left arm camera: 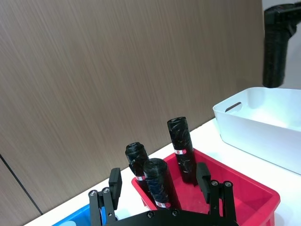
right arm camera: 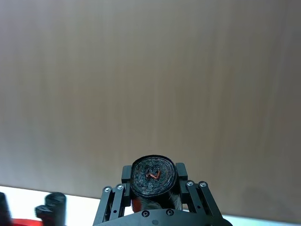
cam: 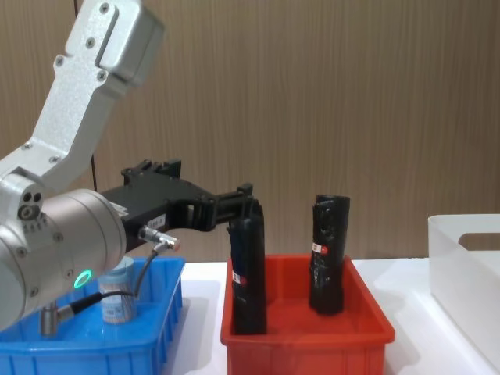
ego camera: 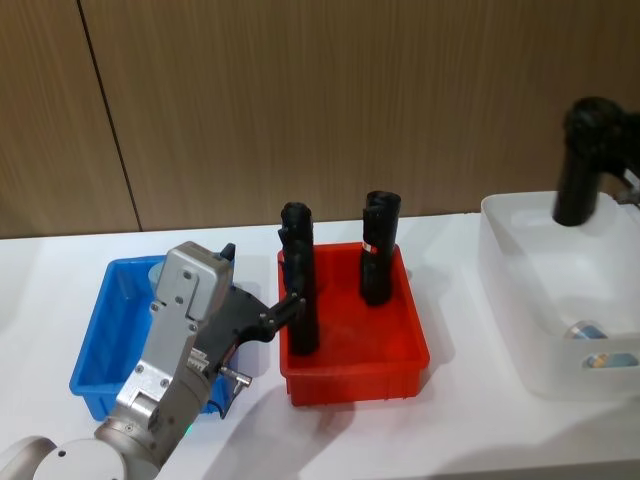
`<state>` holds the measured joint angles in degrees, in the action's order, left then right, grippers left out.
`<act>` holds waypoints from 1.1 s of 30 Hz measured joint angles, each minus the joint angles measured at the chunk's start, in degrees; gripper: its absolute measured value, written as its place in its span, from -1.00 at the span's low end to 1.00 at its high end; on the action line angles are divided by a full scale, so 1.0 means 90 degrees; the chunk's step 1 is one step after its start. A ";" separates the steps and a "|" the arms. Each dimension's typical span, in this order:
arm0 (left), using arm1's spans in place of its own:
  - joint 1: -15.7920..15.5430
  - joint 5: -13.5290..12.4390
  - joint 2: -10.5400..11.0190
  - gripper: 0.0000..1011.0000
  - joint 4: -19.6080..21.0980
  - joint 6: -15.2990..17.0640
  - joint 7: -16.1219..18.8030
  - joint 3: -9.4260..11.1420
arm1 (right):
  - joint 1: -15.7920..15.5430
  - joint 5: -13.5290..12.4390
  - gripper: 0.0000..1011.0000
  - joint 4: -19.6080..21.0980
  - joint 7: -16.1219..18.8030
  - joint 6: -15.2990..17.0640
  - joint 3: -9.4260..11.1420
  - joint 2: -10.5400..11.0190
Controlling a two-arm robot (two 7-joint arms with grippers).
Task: Pick the cotton swabs from the blue box and place them into the white box.
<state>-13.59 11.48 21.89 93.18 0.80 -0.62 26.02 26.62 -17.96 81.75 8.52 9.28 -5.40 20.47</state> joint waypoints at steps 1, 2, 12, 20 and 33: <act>0.0000 0.0000 0.0000 0.99 0.0000 0.0000 0.0000 0.0000 | -0.0002 0.0000 0.08 -0.0022 -0.0064 0.0033 0.0015 0.0010; 0.0000 0.0000 0.0000 0.99 0.0000 0.0000 0.0000 0.0000 | -0.0005 0.0000 0.08 -0.0048 -0.0104 0.0059 0.0031 0.0021; 0.0000 0.0000 0.0000 0.99 0.0000 0.0000 0.0000 0.0000 | -0.0008 -0.0126 0.08 -0.0561 -0.0454 0.0372 0.0232 0.0136; 0.0000 0.0000 0.0000 0.99 0.0000 0.0000 0.0000 0.0000 | 0.0021 -0.0243 0.17 -0.0963 -0.0483 0.0509 0.0341 0.0195; 0.0000 0.0000 0.0000 0.99 0.0000 0.0000 0.0000 0.0000 | 0.0022 -0.0327 0.90 -0.1255 -0.0337 0.0459 0.0432 0.0247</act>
<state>-13.59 11.48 21.89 93.17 0.80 -0.62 26.02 26.82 -20.90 70.46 5.49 13.41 -1.51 22.70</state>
